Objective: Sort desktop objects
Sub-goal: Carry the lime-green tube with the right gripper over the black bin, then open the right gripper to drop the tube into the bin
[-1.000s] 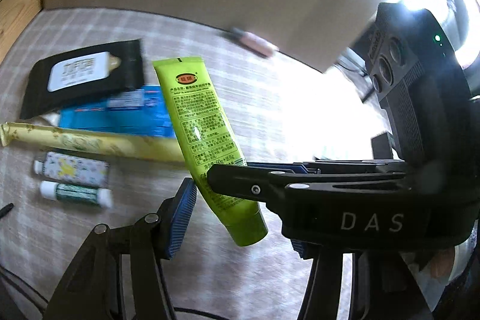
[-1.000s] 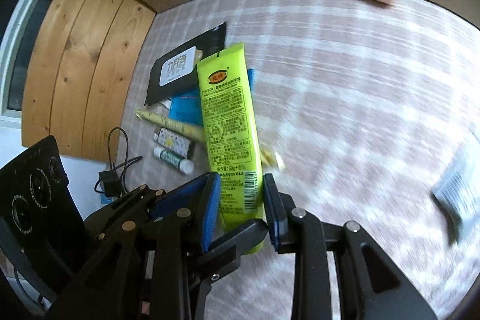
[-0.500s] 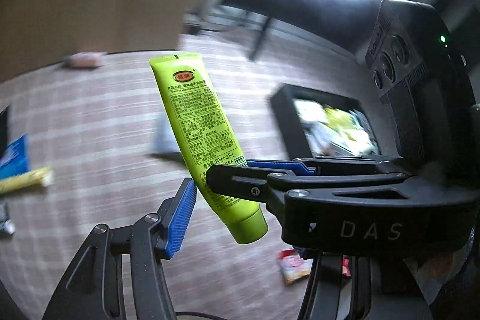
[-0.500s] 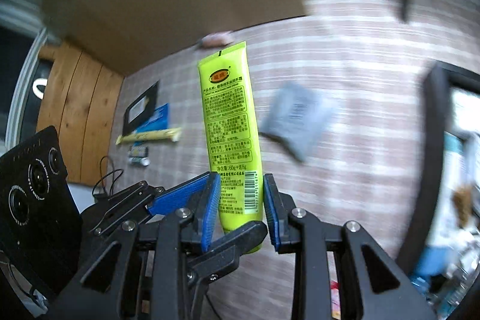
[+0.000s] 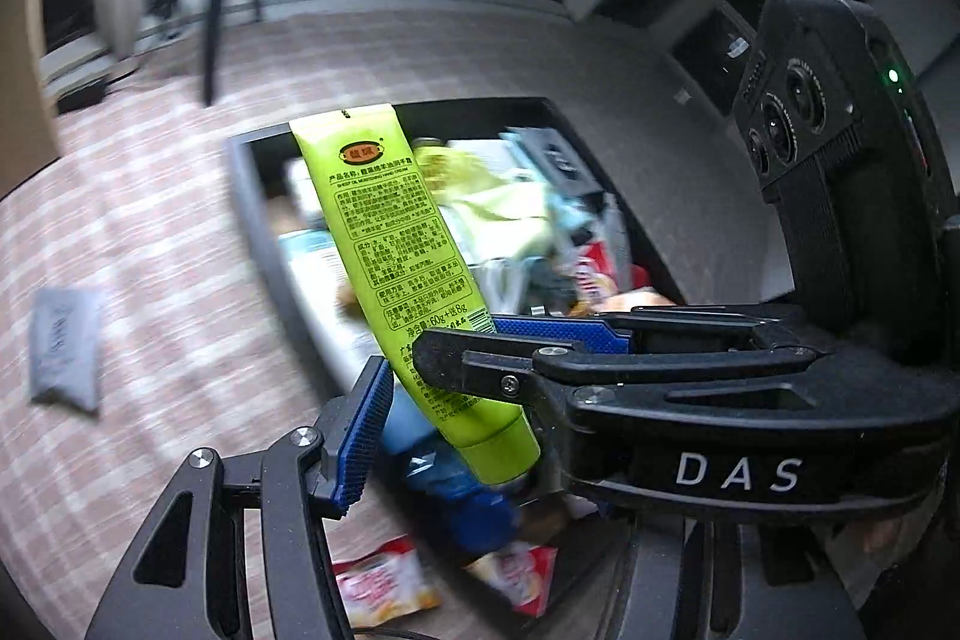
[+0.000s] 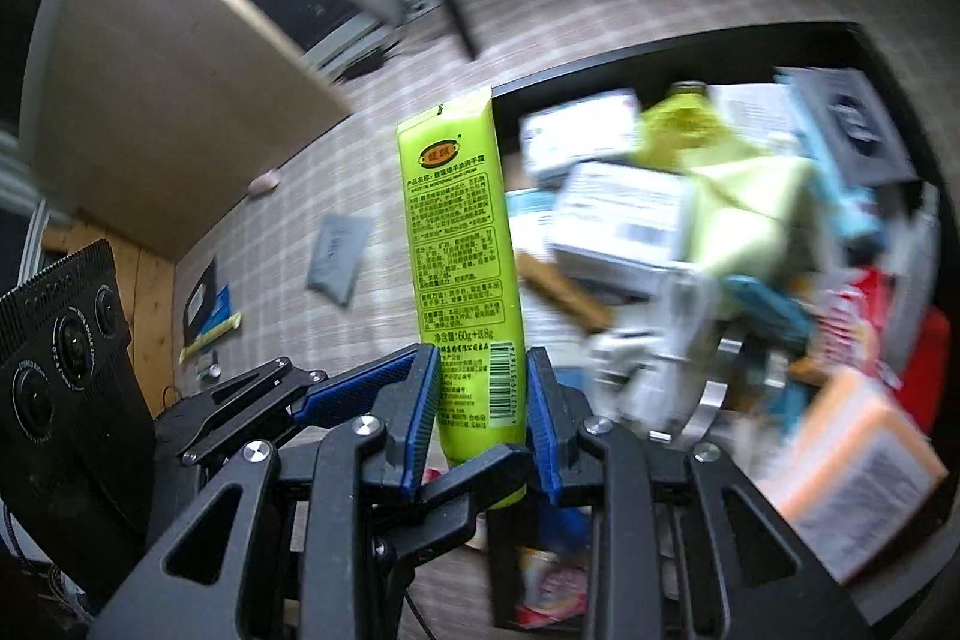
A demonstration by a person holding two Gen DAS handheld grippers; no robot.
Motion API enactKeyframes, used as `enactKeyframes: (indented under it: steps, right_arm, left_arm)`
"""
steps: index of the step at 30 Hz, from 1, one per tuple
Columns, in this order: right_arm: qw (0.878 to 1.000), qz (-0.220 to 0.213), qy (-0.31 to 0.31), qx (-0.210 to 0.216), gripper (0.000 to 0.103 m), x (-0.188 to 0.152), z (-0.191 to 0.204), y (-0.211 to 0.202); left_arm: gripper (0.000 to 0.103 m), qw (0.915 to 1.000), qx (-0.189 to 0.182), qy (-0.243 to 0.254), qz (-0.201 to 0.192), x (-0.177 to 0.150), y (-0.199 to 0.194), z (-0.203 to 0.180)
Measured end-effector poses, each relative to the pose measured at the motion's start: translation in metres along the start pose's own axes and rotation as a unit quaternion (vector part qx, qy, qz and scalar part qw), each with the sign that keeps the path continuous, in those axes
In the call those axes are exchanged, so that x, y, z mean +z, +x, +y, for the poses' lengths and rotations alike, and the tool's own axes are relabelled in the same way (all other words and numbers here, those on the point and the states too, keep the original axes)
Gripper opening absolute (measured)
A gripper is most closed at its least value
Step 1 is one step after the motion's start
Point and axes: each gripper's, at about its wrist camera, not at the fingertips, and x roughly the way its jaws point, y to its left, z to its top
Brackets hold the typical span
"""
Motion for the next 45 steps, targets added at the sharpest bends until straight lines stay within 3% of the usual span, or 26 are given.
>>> enactKeyframes:
  steps: [7,11,17,26,31,36,45]
  right_arm:
    - [0.999,-0.013,0.033,-0.008,0.029,-0.007,-0.036,-0.020]
    - [0.997,-0.032,0.041,-0.053,0.043,-0.008,-0.040,-0.027]
    - [0.997,-0.051,0.035,-0.051,0.043,-0.005,-0.032,-0.035]
    - [0.999,-0.031,-0.025,-0.034,0.044,0.003,0.020,-0.008]
    - [0.997,-0.013,-0.073,-0.025,0.043,0.009,0.062,0.015]
    - [0.991,0.006,-0.131,-0.022,0.043,0.013,0.112,0.042]
    - [0.975,0.048,-0.219,-0.006,0.043,0.010,0.201,0.090]
  left_arm:
    - [0.057,0.9991,0.009,0.031,0.027,0.008,0.016,-0.031]
    - [0.058,0.9978,0.041,0.050,0.012,0.005,0.009,-0.033]
    - [0.058,0.9982,0.059,0.013,0.004,0.002,-0.011,-0.001]
    - [0.058,0.9934,0.106,-0.044,-0.011,-0.019,-0.054,0.073]
    - [0.058,0.9862,0.137,-0.088,-0.029,-0.037,-0.086,0.122]
    - [0.058,0.9738,0.162,-0.152,-0.049,-0.060,-0.119,0.176]
    - [0.058,0.9455,0.222,-0.231,-0.061,-0.108,-0.177,0.271]
